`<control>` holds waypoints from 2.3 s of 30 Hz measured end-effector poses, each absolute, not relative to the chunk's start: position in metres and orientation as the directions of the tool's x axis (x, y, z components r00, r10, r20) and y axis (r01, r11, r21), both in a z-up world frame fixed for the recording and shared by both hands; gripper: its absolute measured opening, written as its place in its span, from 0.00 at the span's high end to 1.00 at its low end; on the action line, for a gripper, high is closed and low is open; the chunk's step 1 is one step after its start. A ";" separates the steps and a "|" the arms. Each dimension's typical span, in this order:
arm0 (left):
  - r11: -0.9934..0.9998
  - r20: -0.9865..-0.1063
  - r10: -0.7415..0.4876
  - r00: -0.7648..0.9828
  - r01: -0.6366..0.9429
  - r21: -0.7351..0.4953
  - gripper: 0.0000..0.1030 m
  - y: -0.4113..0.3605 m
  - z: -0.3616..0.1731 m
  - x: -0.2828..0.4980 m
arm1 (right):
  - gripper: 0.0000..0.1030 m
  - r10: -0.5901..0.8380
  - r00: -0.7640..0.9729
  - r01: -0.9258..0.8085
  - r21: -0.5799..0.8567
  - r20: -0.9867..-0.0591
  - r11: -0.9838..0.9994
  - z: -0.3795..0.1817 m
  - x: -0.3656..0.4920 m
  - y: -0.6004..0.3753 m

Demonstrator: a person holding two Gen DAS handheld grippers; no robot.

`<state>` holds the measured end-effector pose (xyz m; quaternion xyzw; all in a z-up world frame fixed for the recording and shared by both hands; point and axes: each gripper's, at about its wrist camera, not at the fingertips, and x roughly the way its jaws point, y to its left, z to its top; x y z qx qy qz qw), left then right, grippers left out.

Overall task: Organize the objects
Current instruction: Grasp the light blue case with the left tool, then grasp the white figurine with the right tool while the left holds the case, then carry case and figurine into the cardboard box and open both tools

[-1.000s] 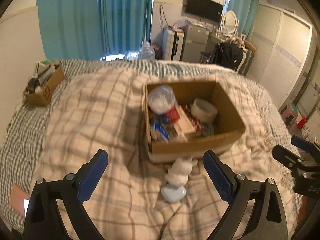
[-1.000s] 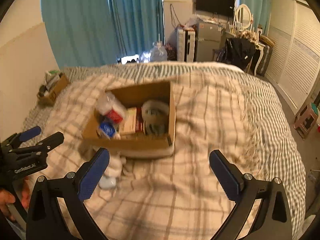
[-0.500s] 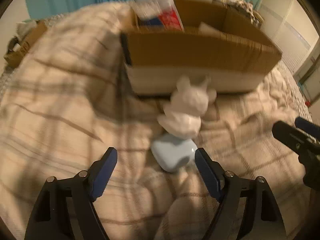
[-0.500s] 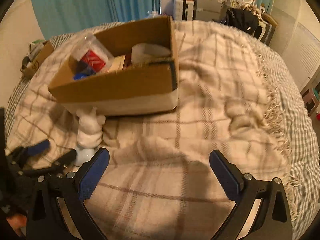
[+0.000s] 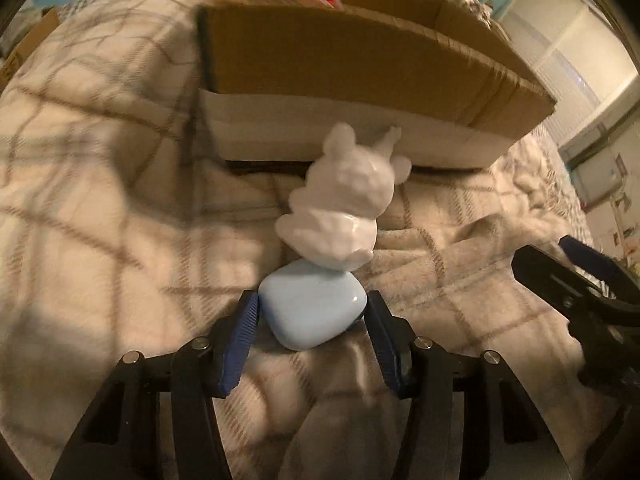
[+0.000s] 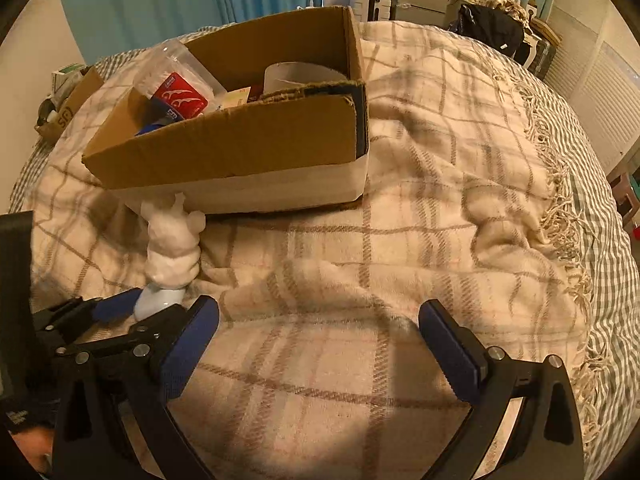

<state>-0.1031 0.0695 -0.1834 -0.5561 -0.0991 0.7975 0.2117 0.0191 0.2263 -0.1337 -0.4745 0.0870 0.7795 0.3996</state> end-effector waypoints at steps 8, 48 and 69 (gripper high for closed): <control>-0.917 -0.816 0.398 -0.419 -0.168 -0.361 0.46 0.010 -0.134 -0.096 | 0.03 0.560 -0.267 -0.667 -0.269 -0.784 -0.695 -0.107 -0.002 0.203; -0.938 -0.775 0.342 -0.532 -0.140 -0.317 0.46 -0.032 -0.091 -0.089 | 0.54 0.428 -0.444 -0.586 -0.106 -0.787 -0.803 -0.103 -0.046 0.156; -0.894 -0.687 0.447 -0.573 -0.319 -0.315 0.46 0.052 -0.011 -0.162 | 0.54 0.562 -0.504 -0.579 -0.226 -0.656 -0.783 0.025 -0.045 0.219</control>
